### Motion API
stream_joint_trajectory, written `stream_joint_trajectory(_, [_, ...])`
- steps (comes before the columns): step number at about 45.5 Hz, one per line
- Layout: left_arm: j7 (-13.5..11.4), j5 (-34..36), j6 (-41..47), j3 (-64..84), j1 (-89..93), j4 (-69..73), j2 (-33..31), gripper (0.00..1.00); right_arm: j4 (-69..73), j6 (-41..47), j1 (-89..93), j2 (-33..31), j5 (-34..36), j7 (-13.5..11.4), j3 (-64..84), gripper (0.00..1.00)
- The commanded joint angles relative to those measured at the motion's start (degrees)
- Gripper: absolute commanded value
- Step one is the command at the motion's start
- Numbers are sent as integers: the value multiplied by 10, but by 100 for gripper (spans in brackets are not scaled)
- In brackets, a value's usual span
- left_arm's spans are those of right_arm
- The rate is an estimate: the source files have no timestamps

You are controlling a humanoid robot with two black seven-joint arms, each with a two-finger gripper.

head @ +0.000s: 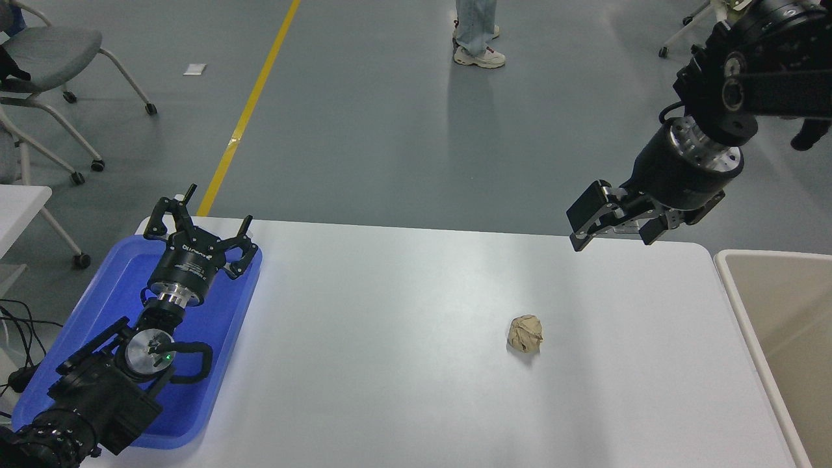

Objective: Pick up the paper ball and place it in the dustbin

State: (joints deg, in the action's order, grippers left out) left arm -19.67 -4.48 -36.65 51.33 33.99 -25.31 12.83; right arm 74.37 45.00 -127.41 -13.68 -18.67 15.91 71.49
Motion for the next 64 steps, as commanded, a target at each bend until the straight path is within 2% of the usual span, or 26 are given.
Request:
stream_joint_trajectory(1, [0,0,0,0,-1,0,0,100,0,0,2,3,2,0,-1,100])
stream_joint_trajectory(34, [0,0,0,0,0,0,0,100,-5,0,9,0,3,1,-5,100])
stream_joint_trajectory(45, [0,0,0,0,-1,0,0,100,-5,0,18,-39,-10,1,-30,100])
stream_joint_trajectory(64, [0,0,0,0,0,0,0,100,-31,0,38,-43,-9,1,-41,100])
